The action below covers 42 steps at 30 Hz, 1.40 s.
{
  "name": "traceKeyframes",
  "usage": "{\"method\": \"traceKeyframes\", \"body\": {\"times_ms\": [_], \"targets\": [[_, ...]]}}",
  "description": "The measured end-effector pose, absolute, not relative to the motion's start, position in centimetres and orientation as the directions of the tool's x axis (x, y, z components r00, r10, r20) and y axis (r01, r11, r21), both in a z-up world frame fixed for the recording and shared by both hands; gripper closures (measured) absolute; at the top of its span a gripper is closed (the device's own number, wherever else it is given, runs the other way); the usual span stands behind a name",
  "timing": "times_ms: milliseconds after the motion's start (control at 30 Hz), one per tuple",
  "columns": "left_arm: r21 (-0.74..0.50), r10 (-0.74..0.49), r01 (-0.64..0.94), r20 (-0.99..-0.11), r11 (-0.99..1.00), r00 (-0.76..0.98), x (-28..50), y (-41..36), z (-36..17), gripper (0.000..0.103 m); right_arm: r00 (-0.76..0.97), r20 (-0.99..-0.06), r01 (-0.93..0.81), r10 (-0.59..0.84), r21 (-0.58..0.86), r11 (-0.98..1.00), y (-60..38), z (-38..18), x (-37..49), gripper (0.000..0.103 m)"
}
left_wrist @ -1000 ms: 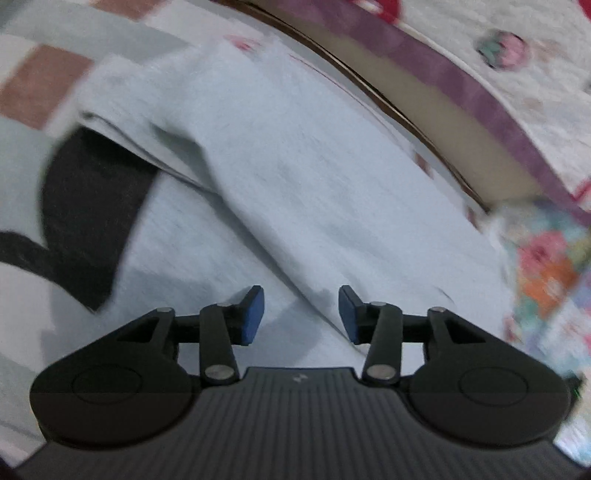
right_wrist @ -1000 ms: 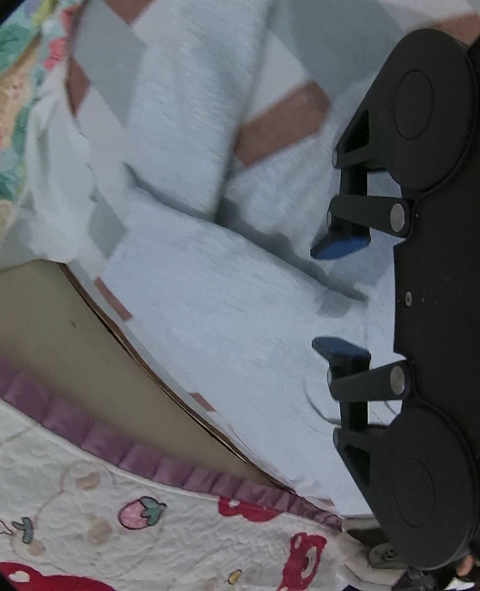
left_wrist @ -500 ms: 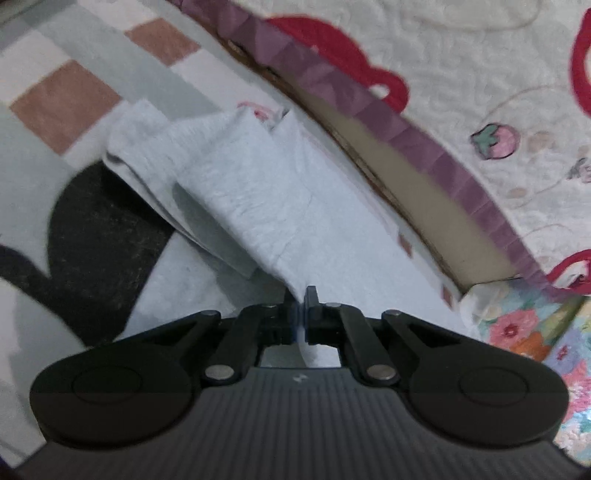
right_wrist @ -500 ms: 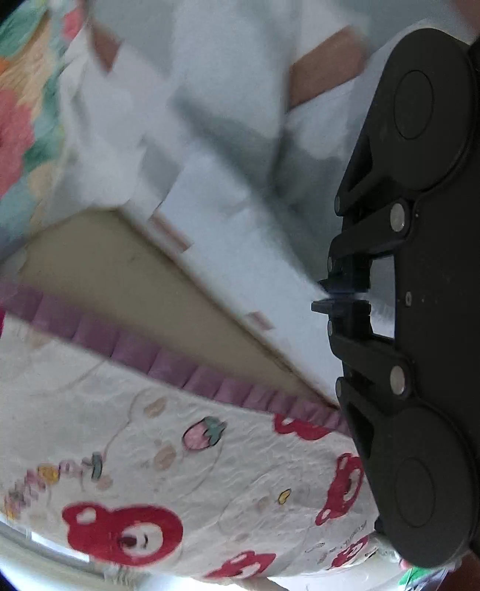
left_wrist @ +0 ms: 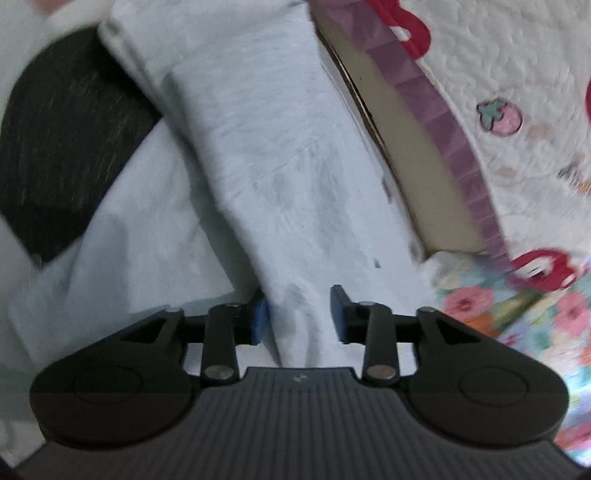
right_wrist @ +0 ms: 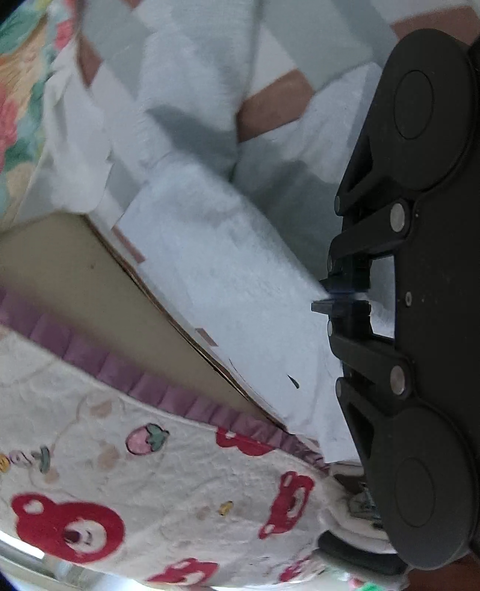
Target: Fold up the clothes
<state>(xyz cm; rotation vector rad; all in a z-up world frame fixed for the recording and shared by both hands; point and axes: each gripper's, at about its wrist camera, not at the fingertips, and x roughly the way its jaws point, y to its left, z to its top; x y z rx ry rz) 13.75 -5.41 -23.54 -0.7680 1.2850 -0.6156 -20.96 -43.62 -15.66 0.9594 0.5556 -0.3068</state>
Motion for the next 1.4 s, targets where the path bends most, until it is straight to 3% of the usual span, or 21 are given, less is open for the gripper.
{"method": "traceKeyframes", "body": {"times_ms": [67, 100, 133, 167, 200, 300, 367, 400, 467, 567, 667, 733, 767, 900, 967, 1067, 1200, 1267, 1333, 1400], "targets": [[-0.783, -0.767, 0.013, -0.606, 0.622, 0.208, 14.0, -6.1, -23.3, 0.065, 0.823, -0.568, 0.482, -0.008, 0.692, 0.537, -43.8, -15.8, -21.3, 0.097], [-0.779, -0.767, 0.04, -0.606, 0.626, 0.211, 14.2, -6.5, -23.1, 0.078, 0.829, -0.559, 0.477, -0.009, 0.699, 0.532, -43.8, -15.9, -21.4, 0.097], [-0.768, -0.767, 0.088, -0.612, 0.635, 0.195, 14.3, -7.2, -22.8, 0.098, 0.836, -0.548, 0.47, -0.01, 0.708, 0.527, -43.9, -15.9, -21.4, 0.097], [-0.754, -0.766, 0.143, -0.618, 0.642, 0.179, 14.1, -7.8, -22.2, 0.101, 0.82, -0.572, 0.501, -0.036, 0.686, 0.528, -44.0, -16.2, -21.4, 0.097], [-0.742, -0.765, 0.187, -0.618, 0.643, 0.178, 13.8, -8.2, -21.3, 0.101, 0.794, -0.604, 0.542, -0.068, 0.654, 0.528, -44.1, -16.6, -21.3, 0.092], [-0.766, -0.807, 0.256, -0.562, 0.59, 0.179, 13.0, -8.3, -18.9, 0.101, 0.75, -0.653, 0.61, -0.105, 0.621, 0.492, -44.8, -18.4, -21.0, 0.091], [-0.773, -0.82, 0.276, -0.536, 0.572, 0.198, 12.6, -7.9, -18.1, 0.1, 0.767, -0.632, 0.607, -0.106, 0.663, 0.438, -45.1, -19.1, -21.4, 0.088], [-0.761, -0.813, 0.286, -0.544, 0.582, 0.207, 12.6, -7.7, -18.1, 0.1, 0.78, -0.616, 0.598, -0.107, 0.687, 0.413, -45.2, -19.4, -21.7, 0.079], [-0.759, -0.801, 0.256, -0.564, 0.598, 0.201, 13.0, -7.5, -19.0, 0.099, 0.794, -0.599, 0.588, -0.109, 0.708, 0.392, -45.1, -19.6, -21.9, 0.063], [-0.789, -0.798, 0.137, -0.573, 0.599, 0.189, 14.3, -7.3, -21.5, 0.095, 0.785, -0.609, 0.596, -0.117, 0.69, 0.41, -45.1, -19.9, -21.2, 0.059], [-0.803, -0.809, 0.123, -0.561, 0.584, 0.174, 15.0, -8.0, -22.9, 0.091, 0.797, -0.587, 0.579, -0.138, 0.681, 0.448, -45.4, -19.8, -20.0, 0.054], [-0.717, -0.761, 0.264, -0.634, 0.646, 0.14, 14.6, -10.1, -22.0, 0.1, 0.817, -0.564, 0.541, -0.119, 0.678, 0.498, -45.8, -19.5, -18.8, 0.099], [-0.669, -0.736, 0.328, -0.661, 0.667, 0.148, 14.1, -10.7, -21.2, 0.1, 0.83, -0.548, 0.513, -0.101, 0.681, 0.523, -45.9, -18.9, -18.4, 0.097], [-0.738, -0.816, 0.353, -0.55, 0.575, 0.178, 11.0, -7.2, -16.1, 0.1, 0.903, -0.425, 0.382, -0.061, 0.729, 0.568, -44.9, -13.4, -21.0, 0.097], [-0.707, -0.803, 0.387, -0.557, 0.592, 0.211, 9.8, -6.1, -14.4, 0.1, 0.915, -0.403, 0.343, -0.028, 0.737, 0.582, -44.3, -10.8, -23.2, 0.097], [-0.641, -0.758, 0.43, -0.623, 0.636, 0.192, 11.6, -8.0, -13.9, 0.1, 0.88, -0.475, 0.396, 0.005, 0.739, 0.545, -44.7, -10.7, -24.7, 0.097], [-0.514, -0.698, 0.532, -0.679, 0.673, 0.227, 19.8, -13.6, -11.2, 0.1, 0.799, -0.601, 0.478, 0.032, 0.667, 0.572, -49.9, -11.0, -18.9, 0.097], [-0.451, -0.725, 0.596, -0.583, 0.665, 0.368, 21.8, -15.0, -6.8, 0.1, 0.815, -0.579, 0.463, -0.026, 0.623, 0.63, -53.0, -8.4, -14.8, 0.097], [-0.433, -0.779, 0.65, -0.409, 0.624, 0.475, 21.1, -14.5, -2.9, 0.1, 0.89, -0.439, 0.379, -0.124, 0.562, 0.735, -53.8, -3.5, -12.3, 0.097], [-0.416, -0.773, 0.653, -0.372, 0.633, 0.513, 20.0, -13.7, -2.3, 0.1, 0.931, -0.312, 0.33, -0.19, 0.493, 0.805, -52.7, -0.3, -11.9, 0.097]]}}
